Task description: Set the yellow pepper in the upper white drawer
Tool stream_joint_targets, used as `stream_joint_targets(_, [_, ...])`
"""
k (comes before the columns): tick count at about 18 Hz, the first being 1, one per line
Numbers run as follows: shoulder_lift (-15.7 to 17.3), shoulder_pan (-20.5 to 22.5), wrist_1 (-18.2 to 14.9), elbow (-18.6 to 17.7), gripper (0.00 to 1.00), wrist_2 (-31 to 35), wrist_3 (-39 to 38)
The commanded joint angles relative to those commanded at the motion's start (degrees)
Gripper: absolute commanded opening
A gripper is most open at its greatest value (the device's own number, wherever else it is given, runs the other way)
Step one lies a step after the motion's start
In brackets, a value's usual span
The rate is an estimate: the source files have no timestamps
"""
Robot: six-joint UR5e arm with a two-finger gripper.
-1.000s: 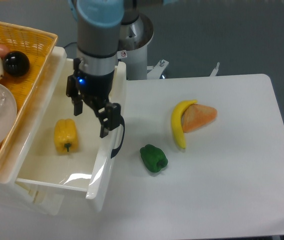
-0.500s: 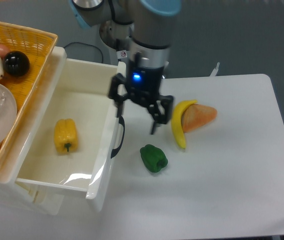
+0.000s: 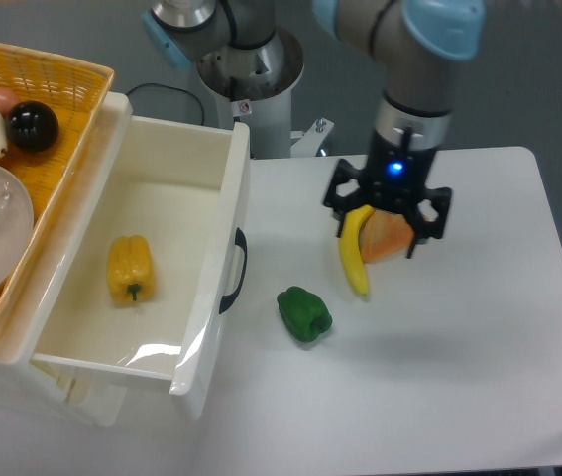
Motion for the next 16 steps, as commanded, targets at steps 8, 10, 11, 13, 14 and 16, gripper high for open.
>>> stream_joint_targets(8, [-7.9,-0.2,2.6,0.7,1.0,18.6,15.9])
stream_joint_targets(10, [-9.8,-0.4,2.6,1.9,1.0,19.6,20.1])
stream_joint_targets(11, [-10.8,-0.2,2.6,2.5,1.0,19.6,21.0])
stream_joint_targets(13, [-12.9,-0.1,2.6,4.0,1.0,19.5,22.3])
stream_joint_targets(14, [-13.9,-0.2,2.6,4.7,1.0,19.5,22.7])
stream_joint_targets(16, [-14.5,-0.3,2.6,4.7,1.0,19.4,22.8])
